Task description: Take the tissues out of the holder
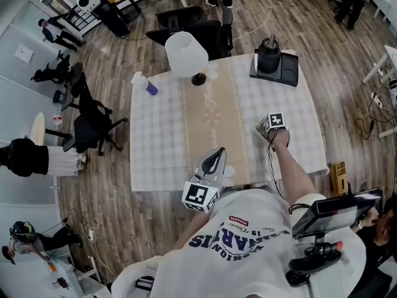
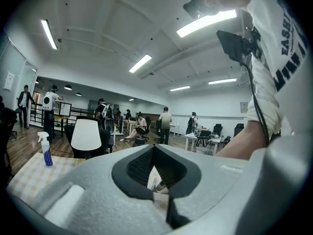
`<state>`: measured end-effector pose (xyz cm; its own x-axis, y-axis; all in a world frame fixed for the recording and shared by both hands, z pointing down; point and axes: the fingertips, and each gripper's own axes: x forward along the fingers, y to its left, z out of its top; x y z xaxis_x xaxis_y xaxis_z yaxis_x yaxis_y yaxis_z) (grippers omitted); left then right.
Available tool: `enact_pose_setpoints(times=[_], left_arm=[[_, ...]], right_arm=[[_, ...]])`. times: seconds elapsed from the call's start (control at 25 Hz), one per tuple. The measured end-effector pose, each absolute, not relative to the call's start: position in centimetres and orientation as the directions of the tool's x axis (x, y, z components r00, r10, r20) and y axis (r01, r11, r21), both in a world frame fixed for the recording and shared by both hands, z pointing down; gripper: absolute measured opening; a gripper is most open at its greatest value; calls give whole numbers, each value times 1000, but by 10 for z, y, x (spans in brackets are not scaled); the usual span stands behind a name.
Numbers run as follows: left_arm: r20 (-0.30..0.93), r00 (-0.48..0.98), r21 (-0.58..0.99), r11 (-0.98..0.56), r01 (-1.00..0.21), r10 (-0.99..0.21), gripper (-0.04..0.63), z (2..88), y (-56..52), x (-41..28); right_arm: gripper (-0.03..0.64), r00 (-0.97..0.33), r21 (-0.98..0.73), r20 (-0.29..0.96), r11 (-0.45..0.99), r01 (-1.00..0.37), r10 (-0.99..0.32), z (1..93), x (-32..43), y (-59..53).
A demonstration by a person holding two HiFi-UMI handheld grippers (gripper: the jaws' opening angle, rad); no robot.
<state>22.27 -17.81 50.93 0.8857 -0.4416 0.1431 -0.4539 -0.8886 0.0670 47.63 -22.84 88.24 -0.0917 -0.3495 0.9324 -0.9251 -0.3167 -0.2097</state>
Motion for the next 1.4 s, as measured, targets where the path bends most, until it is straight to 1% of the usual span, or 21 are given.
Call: enact_pose_setpoints(times=[0.24,0.68,0.88,1.12,1.28,1.4], left_arm=[[141,881,66,-883,-464,-452,5,510,-180,219],[129,882,62,-884,-464,-454,5,509,-178,219],[119,891,58,-893,-447,-439,5,506,-171,221],[114,896,54,-898,-436,-428,5,505,-170,223],[106,904,50,-906,-421,-415,5,501,-166,227],[112,907,46,-910,-413,-406,5,502,-164,229]], right_arm=[[287,-54,-171,930,-299,-939,-362,878,479,-229],[287,-47,-191,887,-272,-943,-460,843,477,-236],[287,29,-118,848,-242,-963,-530,808,478,-240],[287,55,-101,760,-201,-974,-648,744,474,-256],[287,71,-72,659,-156,-985,-749,674,469,-260],[287,60,-70,577,-122,-990,-814,626,459,-259]])
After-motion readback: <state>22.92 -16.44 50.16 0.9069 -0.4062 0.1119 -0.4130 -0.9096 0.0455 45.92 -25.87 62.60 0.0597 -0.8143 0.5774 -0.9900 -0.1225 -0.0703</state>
